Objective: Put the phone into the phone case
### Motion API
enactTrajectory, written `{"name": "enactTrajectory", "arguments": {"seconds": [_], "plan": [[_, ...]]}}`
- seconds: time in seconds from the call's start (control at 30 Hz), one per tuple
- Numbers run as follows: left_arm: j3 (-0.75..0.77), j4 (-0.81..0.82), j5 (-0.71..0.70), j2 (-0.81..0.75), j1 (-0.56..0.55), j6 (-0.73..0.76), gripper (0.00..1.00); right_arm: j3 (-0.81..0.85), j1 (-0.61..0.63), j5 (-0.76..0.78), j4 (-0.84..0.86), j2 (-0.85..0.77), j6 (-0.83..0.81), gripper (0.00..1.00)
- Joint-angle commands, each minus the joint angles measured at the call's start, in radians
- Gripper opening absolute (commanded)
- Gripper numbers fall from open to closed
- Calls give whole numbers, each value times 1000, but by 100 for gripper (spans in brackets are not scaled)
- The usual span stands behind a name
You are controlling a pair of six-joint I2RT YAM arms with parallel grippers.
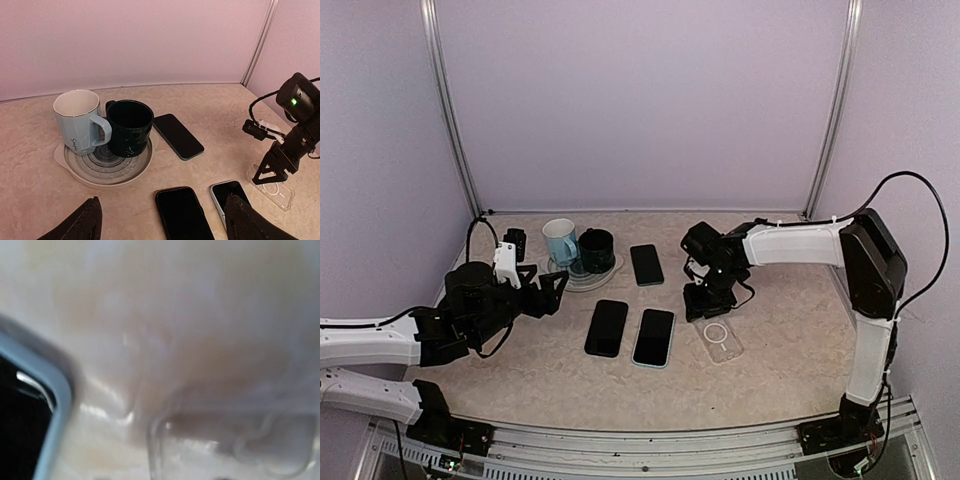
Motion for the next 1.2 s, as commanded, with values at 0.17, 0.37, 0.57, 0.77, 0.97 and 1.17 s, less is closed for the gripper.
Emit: {"name": "enactTrajectory", "arguments": {"seconds": [0.17,0.37,0.57,0.77,0.97,1.17], "plan": [[1,-20,0,-30,10,10,84,474,-15,188,-29,207,-31,87],[-11,-40,1,-57,11,-7,83,856,-18,207,-121,496,-45,99],[-11,-38,18,-50,11,-6,83,959,-22,213,-91,607,-37,99],[-9,-31,30,-24,11,-13,84,952,-3,224,-30,650,-60,99],[-5,-33,28,-15,11,-13,84,952,8,285,-48,703,-57,97],[-5,-38,23,-7,11,-9,84,935,24,317,-107,701,-76,79]]}}
